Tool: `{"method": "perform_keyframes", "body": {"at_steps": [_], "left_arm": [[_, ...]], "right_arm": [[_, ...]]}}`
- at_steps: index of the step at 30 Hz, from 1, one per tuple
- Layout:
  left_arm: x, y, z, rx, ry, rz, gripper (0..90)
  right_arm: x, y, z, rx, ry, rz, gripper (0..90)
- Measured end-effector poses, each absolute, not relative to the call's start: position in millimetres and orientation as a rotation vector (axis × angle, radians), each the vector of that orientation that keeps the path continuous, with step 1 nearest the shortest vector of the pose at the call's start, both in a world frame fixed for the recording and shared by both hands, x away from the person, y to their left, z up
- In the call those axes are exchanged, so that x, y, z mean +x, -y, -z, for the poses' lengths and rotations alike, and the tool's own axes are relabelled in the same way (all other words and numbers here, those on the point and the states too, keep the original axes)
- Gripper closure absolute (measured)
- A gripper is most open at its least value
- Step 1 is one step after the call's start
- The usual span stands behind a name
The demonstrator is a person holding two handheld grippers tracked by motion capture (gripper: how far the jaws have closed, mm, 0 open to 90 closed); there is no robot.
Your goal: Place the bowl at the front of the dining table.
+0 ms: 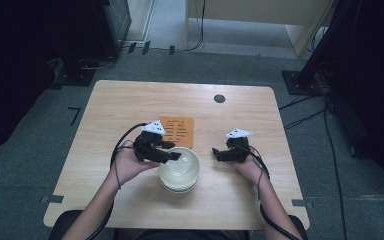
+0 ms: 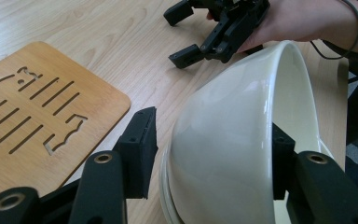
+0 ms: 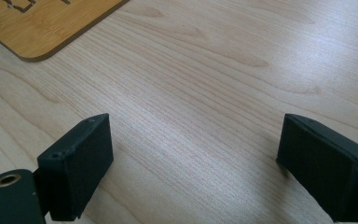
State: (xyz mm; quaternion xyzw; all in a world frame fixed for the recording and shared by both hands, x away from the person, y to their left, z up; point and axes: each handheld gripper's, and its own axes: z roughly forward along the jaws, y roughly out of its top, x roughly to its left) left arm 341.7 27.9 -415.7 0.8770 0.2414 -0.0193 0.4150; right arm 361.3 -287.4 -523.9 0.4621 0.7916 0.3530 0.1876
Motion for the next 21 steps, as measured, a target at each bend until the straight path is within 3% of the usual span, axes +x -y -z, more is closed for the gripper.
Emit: {"method": "perform_keyframes", "body": {"at_steps": [8, 21], "left_arm": [[340.4, -24.6, 417.6, 2.211, -0.616, 0.034, 53.8], [338.3, -22.1, 420.5, 2.253, -0.629, -0.038, 71.5]], "right_arm": [[361.3, 287.3, 523.9, 1.300, -2.228, -0.993, 9.6], [361.3, 287.3, 523.9, 1.301, -2.228, -0.993, 9.6]]}}
